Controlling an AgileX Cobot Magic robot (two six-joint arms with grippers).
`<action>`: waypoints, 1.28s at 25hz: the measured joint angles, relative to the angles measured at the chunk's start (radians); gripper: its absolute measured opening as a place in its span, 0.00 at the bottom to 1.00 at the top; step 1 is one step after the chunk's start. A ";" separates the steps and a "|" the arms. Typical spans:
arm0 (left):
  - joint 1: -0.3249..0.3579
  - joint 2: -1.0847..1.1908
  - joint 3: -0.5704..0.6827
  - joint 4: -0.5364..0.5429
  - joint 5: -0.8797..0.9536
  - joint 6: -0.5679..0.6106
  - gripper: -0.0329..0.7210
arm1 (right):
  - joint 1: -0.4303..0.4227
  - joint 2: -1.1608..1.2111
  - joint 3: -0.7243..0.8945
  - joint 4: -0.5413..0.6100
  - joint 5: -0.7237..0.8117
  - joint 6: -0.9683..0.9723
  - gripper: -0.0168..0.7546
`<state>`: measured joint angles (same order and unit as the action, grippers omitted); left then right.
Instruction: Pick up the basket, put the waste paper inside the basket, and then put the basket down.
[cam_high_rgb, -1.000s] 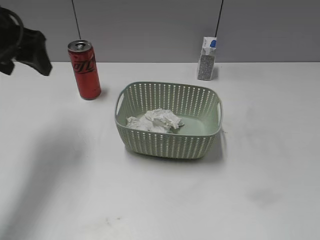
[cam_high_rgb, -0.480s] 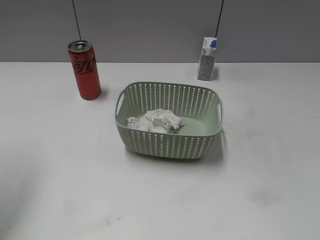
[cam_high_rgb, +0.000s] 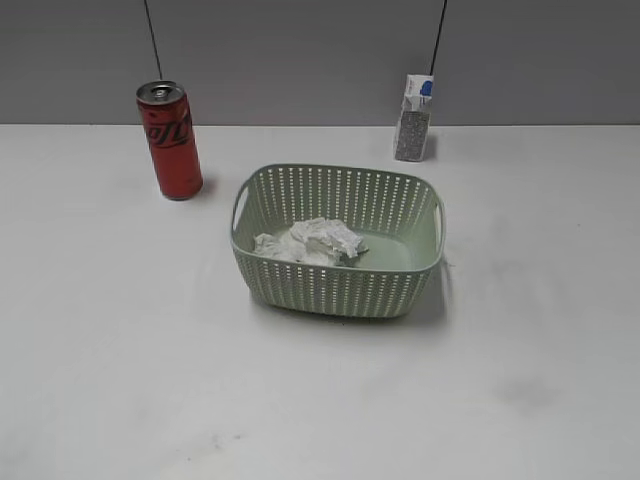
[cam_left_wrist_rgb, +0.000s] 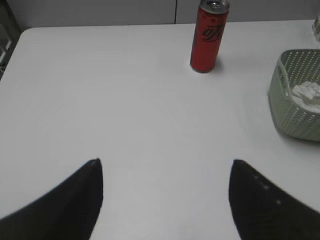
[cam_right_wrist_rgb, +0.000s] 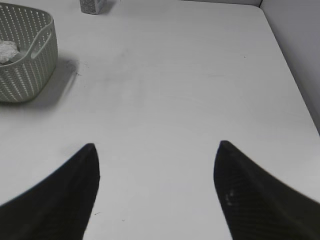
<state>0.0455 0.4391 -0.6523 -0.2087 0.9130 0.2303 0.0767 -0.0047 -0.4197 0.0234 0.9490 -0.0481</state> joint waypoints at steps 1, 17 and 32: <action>0.000 -0.057 0.022 -0.001 0.010 0.000 0.83 | 0.000 0.000 0.000 0.000 0.000 0.000 0.72; 0.000 -0.444 0.150 0.133 0.125 -0.173 0.82 | 0.000 0.000 0.001 0.000 0.000 0.001 0.72; -0.024 -0.444 0.152 0.136 0.121 -0.174 0.78 | 0.000 0.000 0.002 -0.001 0.000 0.001 0.72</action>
<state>0.0216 -0.0053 -0.5002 -0.0727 1.0337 0.0561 0.0767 -0.0047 -0.4174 0.0226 0.9490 -0.0467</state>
